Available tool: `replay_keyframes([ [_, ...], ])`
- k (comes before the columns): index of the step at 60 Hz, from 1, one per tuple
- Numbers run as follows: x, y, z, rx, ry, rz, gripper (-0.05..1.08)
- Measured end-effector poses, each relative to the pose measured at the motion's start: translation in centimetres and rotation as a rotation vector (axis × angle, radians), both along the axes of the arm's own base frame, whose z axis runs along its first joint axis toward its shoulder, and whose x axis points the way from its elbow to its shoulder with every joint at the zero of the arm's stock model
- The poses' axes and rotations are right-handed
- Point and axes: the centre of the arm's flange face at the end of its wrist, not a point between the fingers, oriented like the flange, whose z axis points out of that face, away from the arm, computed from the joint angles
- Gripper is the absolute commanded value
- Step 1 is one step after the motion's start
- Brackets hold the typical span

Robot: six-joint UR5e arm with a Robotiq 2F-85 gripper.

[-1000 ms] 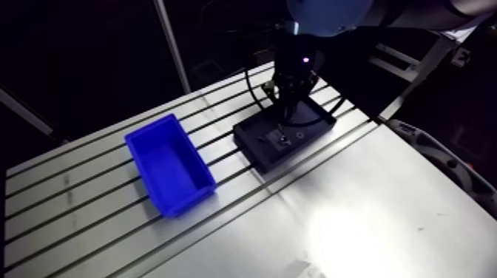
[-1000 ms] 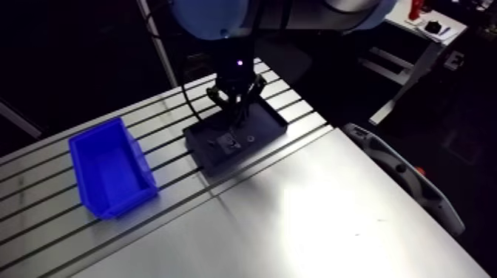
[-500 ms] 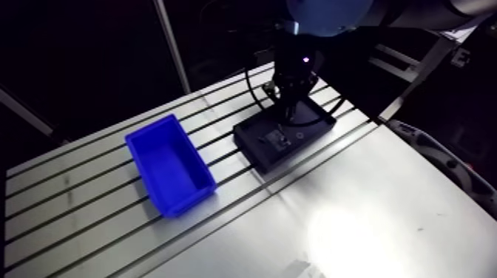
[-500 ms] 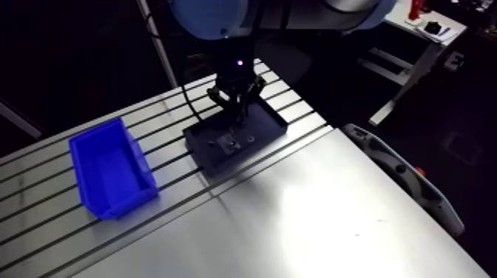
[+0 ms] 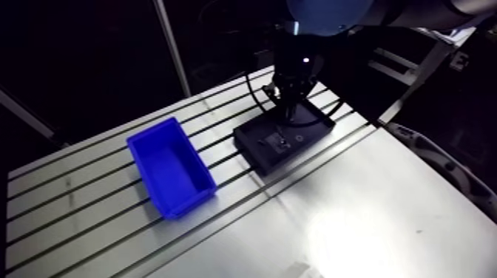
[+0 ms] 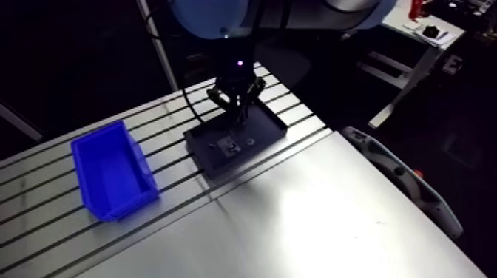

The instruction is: Pick up the M10 bolt from the tray and put it into the blue bin.

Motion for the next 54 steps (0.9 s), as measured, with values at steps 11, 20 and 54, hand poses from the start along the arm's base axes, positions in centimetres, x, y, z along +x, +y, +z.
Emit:
replay_keyframes([
  [11,0.3,-0.1,0.9,0.003,-0.012,0.025,1.07],
  [20,0.8,-0.2,2.3,0.005,-0.021,0.063,1.07],
  [54,1.2,-4.3,11.9,-0.083,0.038,0.402,1.07],
])
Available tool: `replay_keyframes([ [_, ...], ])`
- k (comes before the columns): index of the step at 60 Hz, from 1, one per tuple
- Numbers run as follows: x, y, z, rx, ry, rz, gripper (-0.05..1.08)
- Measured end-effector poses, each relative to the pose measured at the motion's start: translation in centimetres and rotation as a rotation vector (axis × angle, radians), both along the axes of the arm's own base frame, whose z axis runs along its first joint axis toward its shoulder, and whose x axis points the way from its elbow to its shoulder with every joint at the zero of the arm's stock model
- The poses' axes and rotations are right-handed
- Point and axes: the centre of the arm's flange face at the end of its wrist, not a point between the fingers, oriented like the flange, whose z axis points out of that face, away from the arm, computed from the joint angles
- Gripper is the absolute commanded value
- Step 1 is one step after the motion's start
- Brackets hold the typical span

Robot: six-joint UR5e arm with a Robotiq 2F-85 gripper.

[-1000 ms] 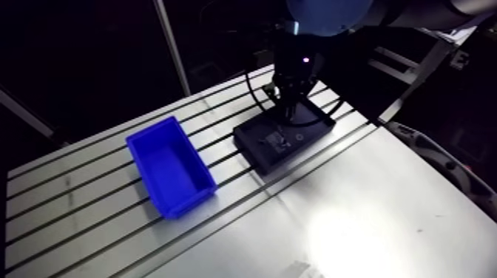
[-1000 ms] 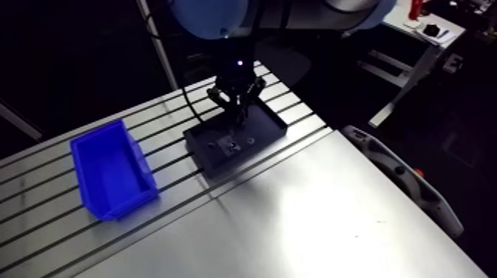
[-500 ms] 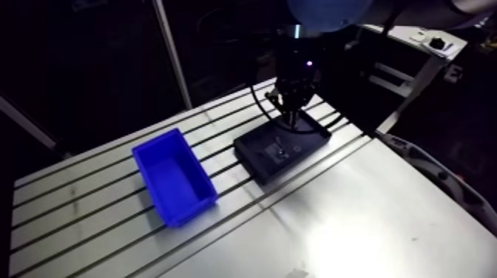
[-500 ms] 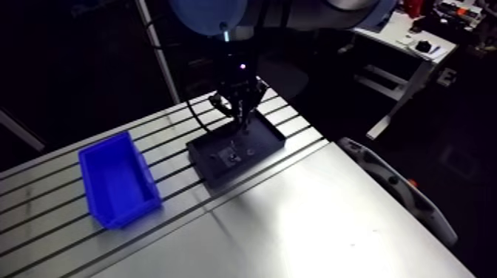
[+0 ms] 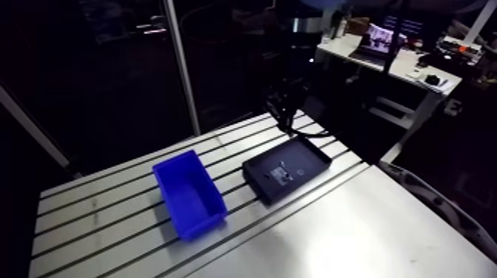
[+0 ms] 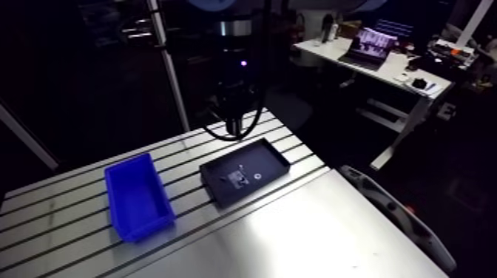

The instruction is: Pick up the M10 bolt from the tray and put it into the blue bin.

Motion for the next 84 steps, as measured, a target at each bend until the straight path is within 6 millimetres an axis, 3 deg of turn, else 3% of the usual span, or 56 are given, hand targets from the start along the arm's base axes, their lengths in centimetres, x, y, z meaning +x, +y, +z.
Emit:
replay_keyframes([
  [23,-1.4,-6.1,4.2,-0.024,0.065,0.353,1.07],
  [44,-1.8,-12.5,6.5,-0.032,0.104,0.724,1.07],
  [59,-1.7,-16.8,6.9,-0.042,0.106,0.939,1.07],
  [84,-1.2,-21.2,5.8,-0.029,0.063,1.150,1.07],
])
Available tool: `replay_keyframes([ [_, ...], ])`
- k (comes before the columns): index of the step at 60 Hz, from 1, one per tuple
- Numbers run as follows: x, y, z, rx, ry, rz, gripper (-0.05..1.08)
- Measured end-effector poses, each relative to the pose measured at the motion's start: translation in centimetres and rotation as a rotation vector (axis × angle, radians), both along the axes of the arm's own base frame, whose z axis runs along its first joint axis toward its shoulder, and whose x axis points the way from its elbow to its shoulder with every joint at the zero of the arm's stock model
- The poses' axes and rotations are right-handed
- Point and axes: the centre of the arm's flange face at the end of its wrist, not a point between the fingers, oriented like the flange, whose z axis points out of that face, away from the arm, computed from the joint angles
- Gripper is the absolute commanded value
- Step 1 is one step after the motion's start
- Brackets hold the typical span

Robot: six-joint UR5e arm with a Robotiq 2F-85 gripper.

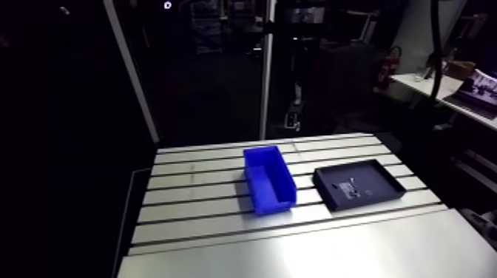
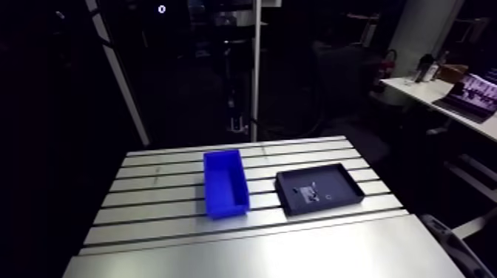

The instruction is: Pick up the M10 bolt from the tray and put it into the blue bin.

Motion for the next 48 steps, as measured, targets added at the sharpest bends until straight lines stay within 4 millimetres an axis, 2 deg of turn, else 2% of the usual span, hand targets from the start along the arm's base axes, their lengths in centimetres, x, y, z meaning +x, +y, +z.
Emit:
replay_keyframes([
  [6,0.2,-1.4,-0.4,0.011,-0.008,0.037,1.07],
  [17,0.5,-2.9,-1.4,0.018,-0.022,0.068,1.07],
  [48,0.1,-4.8,-6.7,0.053,-0.045,0.100,1.05],
])
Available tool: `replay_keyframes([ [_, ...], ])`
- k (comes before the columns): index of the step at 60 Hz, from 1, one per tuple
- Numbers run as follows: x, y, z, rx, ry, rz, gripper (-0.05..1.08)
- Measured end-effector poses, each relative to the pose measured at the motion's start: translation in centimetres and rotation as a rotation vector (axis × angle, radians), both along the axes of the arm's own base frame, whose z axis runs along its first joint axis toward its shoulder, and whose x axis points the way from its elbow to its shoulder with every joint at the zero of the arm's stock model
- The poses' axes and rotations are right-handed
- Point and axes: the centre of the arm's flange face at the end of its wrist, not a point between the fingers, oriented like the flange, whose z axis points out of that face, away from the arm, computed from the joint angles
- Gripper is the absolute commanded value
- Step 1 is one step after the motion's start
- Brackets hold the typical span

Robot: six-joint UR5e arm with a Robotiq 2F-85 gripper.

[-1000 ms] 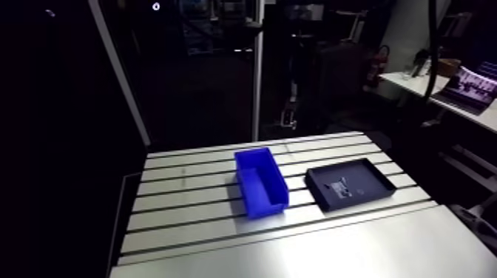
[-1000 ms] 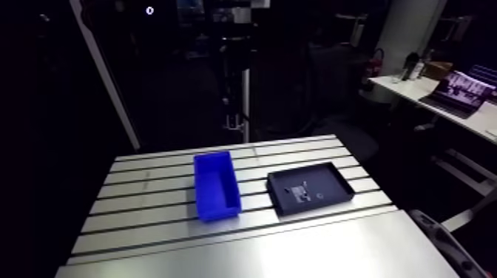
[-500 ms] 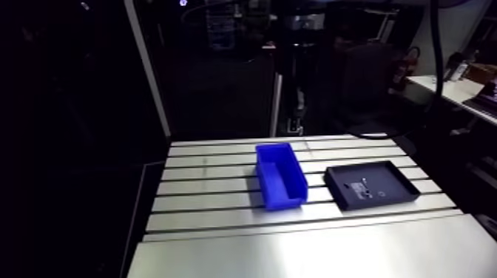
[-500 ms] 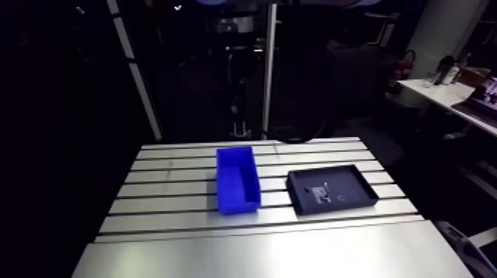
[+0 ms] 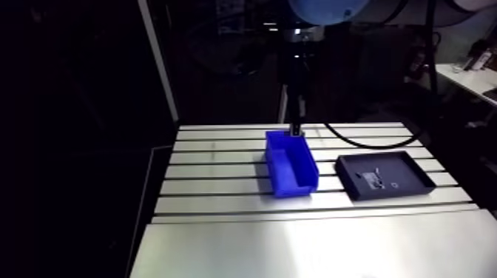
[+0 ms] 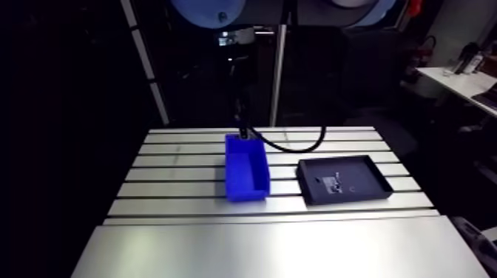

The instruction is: Pick up the M10 bolt from the tray and put it into the blue bin.

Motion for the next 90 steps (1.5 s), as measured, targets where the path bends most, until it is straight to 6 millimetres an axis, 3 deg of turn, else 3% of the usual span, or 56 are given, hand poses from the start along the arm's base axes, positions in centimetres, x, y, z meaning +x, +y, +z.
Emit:
replay_keyframes([
  [42,-0.3,-0.1,-8.0,0.019,-0.063,-0.018,1.04],
  [63,-0.5,-0.1,-10.6,0.022,-0.098,-0.041,1.04],
  [78,-0.5,0.0,-11.4,0.024,-0.106,-0.045,1.02],
  [82,-0.5,0.0,-11.4,0.025,-0.106,-0.045,0.88],
  [83,-0.5,0.0,-11.4,0.025,-0.107,-0.045,0.68],
  [84,-0.5,0.0,-11.5,0.025,-0.107,-0.045,0.68],
  [85,-0.5,0.0,-11.5,0.025,-0.107,-0.045,0.34],
  [86,-0.5,0.0,-11.5,0.025,-0.107,-0.045,0.34],
  [87,-0.5,0.0,-11.5,0.025,-0.107,-0.045,0.02],
  [90,-0.5,0.0,-11.5,0.025,-0.107,-0.045,0.01],
])
